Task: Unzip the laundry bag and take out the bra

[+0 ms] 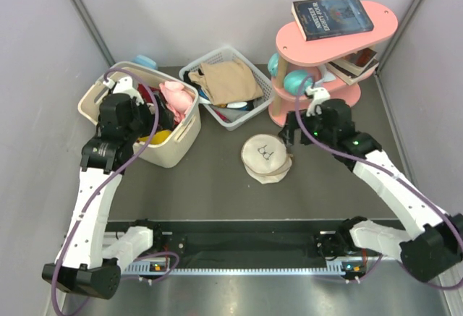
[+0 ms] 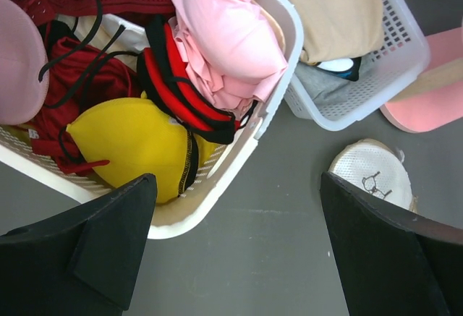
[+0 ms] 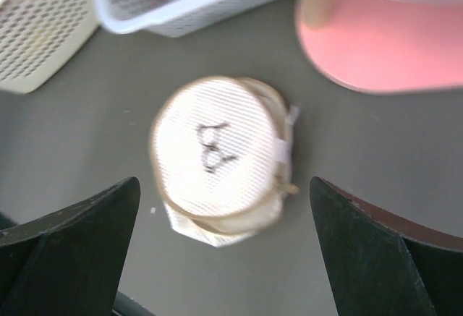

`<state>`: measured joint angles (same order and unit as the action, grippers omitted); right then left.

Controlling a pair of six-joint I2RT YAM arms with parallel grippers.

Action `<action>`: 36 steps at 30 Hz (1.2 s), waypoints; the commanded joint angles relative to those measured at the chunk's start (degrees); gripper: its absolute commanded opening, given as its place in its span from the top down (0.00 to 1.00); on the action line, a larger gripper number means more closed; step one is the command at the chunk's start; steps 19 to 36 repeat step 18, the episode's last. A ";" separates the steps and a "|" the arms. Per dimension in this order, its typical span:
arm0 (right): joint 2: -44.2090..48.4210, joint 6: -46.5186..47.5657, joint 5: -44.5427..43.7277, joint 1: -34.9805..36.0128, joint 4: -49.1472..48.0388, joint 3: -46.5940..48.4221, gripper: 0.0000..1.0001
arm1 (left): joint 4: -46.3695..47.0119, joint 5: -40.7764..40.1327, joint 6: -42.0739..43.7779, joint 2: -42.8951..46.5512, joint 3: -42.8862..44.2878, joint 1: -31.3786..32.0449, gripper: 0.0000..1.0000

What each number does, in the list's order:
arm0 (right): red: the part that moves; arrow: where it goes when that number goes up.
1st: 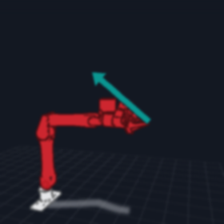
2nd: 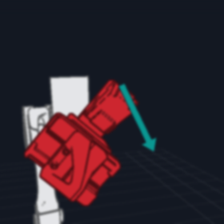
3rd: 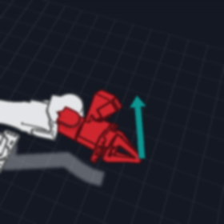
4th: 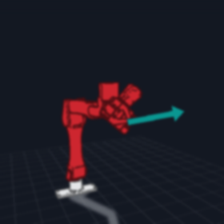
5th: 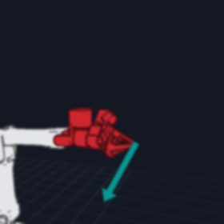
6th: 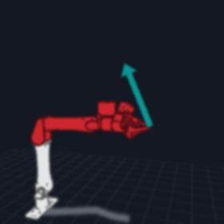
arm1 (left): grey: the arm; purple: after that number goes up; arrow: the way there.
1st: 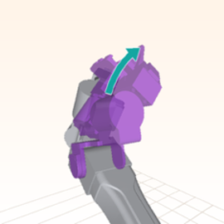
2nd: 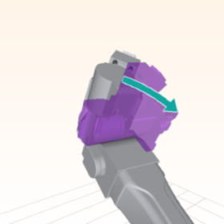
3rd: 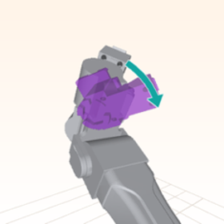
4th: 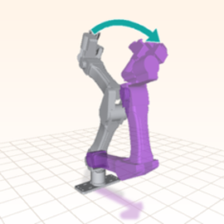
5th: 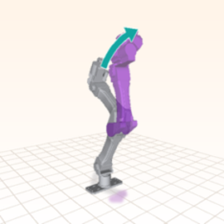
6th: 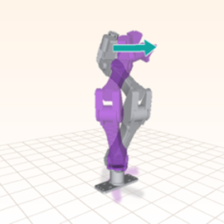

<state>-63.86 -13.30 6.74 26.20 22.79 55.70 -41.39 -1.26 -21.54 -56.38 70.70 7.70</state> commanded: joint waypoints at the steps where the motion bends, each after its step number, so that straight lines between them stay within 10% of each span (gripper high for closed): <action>1: 7.42 -0.85 -0.24 -6.59 1.38 -1.91 0.00 | 0.96 4.16 1.94 1.97 0.41 0.29 0.01; 36: 15.08 -2.96 0.20 -11.25 2.44 -5.96 0.00 | 0.78 4.77 -1.31 3.38 -0.65 0.29 0.01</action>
